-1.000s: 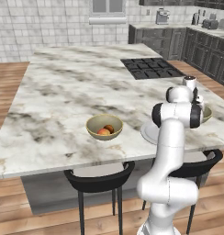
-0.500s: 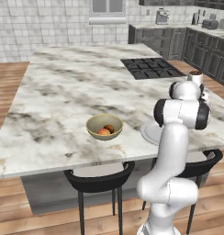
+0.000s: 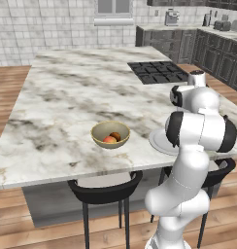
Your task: Take the fruits from the plate on the dining counter and place two fruits in each bowl.
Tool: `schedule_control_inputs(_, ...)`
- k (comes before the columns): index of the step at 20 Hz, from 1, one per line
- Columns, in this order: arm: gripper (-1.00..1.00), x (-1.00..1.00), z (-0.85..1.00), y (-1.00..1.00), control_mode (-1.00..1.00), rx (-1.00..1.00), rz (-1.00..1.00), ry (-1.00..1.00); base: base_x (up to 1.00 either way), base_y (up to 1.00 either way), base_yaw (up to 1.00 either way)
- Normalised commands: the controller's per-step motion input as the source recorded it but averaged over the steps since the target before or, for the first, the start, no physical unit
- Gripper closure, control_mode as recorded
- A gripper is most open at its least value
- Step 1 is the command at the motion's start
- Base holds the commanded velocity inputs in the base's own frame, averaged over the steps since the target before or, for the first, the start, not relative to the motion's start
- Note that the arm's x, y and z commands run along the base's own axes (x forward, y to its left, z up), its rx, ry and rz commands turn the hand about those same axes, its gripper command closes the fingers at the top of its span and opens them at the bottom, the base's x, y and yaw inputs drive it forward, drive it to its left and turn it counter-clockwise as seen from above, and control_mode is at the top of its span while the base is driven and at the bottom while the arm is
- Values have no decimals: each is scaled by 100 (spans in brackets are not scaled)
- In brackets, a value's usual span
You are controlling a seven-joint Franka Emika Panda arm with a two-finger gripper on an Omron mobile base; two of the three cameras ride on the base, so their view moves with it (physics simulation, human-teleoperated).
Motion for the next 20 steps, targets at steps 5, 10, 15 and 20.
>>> schedule_control_inputs(5,-100,-26,-6,24,-100,4,2,1,0,0,0)
schedule_control_inputs(10,-100,9,-18,10,-100,9,6,0,0,0,0)
schedule_control_inputs(15,-100,15,-22,10,-100,7,3,0,0,0,0)
schedule_control_inputs(20,-100,47,-23,0,-100,6,6,0,0,0,0)
